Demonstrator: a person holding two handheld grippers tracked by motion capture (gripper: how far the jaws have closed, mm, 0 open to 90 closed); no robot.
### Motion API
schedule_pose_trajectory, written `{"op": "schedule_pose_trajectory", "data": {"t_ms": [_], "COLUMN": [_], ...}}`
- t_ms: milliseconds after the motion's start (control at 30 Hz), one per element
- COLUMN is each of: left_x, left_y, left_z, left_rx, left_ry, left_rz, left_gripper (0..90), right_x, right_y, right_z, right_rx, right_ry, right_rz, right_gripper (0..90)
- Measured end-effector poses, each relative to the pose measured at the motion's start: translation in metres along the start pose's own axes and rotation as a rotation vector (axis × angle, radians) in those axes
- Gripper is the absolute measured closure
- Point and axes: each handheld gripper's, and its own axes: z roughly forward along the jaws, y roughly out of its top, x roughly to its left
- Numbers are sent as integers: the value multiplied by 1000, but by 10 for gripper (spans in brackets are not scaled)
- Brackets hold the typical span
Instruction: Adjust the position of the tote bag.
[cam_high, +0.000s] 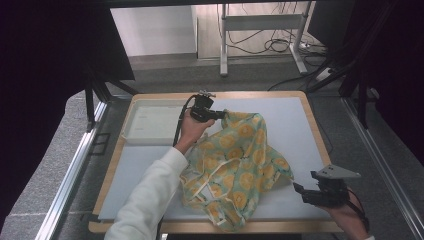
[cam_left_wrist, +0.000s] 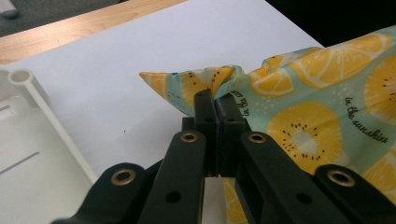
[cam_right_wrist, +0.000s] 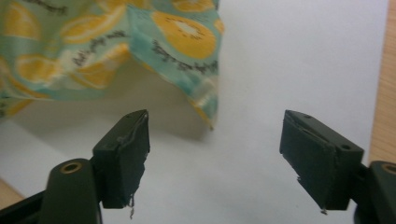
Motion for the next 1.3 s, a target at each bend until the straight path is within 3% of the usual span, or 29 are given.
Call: {"op": "schedule_pose_trajectory", "data": {"t_ms": [200, 367, 533, 700, 733, 767, 800, 833, 867, 933, 1133, 1300], "left_x": [-2, -2, -4, -4, -4, -3, -2, -3, -3, -2, -3, -5], "left_y": [1, 2, 2, 1, 1, 1, 0, 0, 0, -2, -3, -7], "left_z": [1, 1, 0, 0, 0, 0, 0, 0, 0, 1, -2, -7], "left_rx": [8, 14, 13, 16, 18, 22, 26, 21, 21, 23, 22, 20], "left_ry": [6, 6, 6, 2, 4, 4, 3, 1, 1, -2, -5, -10], "left_rz": [5, 7, 8, 10, 8, 7, 7, -3, -3, 0, 6, 8], "left_gripper": [900, 900, 900, 900, 900, 900, 900, 900, 900, 900, 900, 900], "right_x": [12, 16, 15, 13, 11, 11, 7, 5, 5, 1, -4, -10], "right_y": [16, 23, 27, 31, 33, 33, 35, 36, 36, 39, 42, 45], "right_z": [1, 10, 21, 39, 46, 46, 51, 53, 53, 55, 56, 54], "right_rx": [23, 68, 87, 124, 137, 137, 136, 136, 136, 142, 142, 138], "right_ry": [39, 20, -7, -28, -33, -33, -25, -13, -13, 3, 32, 20], "right_rz": [-80, -126, -115, -140, -132, -132, -106, -100, -100, -89, -74, -67], "right_gripper": [276, 285, 337, 406, 494, 494, 650, 714, 714, 837, 878, 882]}}
